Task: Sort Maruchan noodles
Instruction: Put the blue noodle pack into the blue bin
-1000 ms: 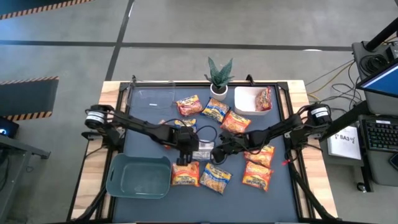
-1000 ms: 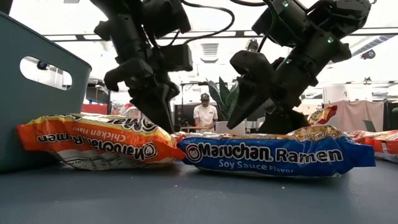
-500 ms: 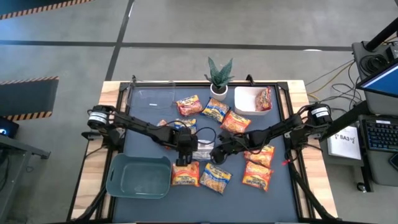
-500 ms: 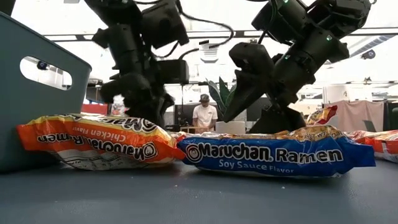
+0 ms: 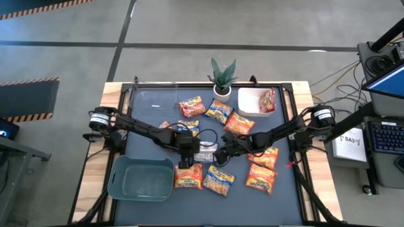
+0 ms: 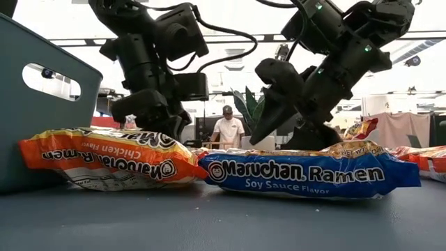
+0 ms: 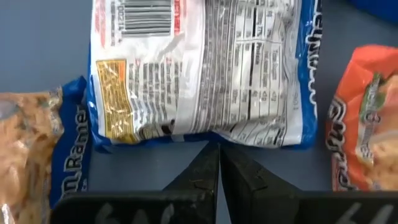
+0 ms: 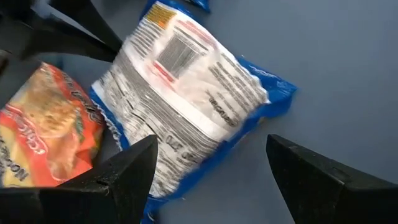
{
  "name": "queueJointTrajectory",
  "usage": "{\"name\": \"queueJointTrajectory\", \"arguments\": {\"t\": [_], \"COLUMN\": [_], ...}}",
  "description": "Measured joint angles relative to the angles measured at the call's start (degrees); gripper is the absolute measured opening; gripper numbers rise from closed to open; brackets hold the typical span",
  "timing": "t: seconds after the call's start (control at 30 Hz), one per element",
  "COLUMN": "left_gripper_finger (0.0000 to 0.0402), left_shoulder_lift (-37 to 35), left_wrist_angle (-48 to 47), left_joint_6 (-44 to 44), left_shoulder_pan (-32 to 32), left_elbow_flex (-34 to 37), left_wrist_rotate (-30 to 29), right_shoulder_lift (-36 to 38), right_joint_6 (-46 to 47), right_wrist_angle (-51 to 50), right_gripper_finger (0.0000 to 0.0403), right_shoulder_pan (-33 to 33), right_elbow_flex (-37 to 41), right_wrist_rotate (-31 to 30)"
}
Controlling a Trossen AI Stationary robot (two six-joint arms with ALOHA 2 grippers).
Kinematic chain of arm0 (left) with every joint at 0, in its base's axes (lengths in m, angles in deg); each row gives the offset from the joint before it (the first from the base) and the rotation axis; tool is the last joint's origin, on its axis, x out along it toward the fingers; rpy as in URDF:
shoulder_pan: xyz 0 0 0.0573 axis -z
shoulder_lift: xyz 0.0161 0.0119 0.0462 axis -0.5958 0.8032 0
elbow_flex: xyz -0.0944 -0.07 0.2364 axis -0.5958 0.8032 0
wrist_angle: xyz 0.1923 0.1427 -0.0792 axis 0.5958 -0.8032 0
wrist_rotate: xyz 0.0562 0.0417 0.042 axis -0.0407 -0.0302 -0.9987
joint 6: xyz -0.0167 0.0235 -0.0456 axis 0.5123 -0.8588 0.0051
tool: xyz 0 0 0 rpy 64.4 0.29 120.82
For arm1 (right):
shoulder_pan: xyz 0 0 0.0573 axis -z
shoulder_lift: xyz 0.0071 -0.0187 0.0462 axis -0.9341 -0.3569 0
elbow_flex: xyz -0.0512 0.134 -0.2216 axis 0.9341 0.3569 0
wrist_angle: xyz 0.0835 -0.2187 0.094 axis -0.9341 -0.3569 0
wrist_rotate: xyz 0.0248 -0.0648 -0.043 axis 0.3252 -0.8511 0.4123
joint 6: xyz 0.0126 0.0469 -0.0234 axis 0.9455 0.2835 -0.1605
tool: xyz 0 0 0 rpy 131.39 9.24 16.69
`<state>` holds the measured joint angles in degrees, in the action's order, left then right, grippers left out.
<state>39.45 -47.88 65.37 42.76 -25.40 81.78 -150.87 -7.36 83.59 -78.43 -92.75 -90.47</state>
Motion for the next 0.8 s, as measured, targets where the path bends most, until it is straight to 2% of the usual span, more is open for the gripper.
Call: {"name": "queueJointTrajectory", "arguments": {"t": [0.23, 0.4, 0.57, 0.8], "left_gripper_finger": [0.0000, 0.0000, 0.0000, 0.0000], "left_shoulder_lift": [1.46, 1.58, 1.63, 1.85], "left_wrist_angle": [3.32, 5.80, 5.57, 5.20], "left_joint_6": [-0.05, 0.11, 0.12, 1.36], "left_shoulder_pan": [-0.02, -0.02, 0.03, 0.02], "left_elbow_flex": [0.06, 0.08, 0.15, 0.15], "left_wrist_rotate": [0.07, 0.14, 0.44, 0.42], "right_shoulder_lift": [-1.17, -3.88, -5.50, -4.75], "right_joint_6": [-0.44, -1.65, -3.45, -4.76], "right_wrist_angle": [0.27, 4.36, 9.75, 11.73], "right_gripper_finger": [0.0288, 0.0288, 0.0288, 0.0273], "right_shoulder_pan": [0.00, 0.00, 0.04, 0.11], "right_elbow_flex": [0.11, 0.05, 0.22, 0.40], "right_wrist_rotate": [-1.06, -1.56, -1.61, -0.29]}}
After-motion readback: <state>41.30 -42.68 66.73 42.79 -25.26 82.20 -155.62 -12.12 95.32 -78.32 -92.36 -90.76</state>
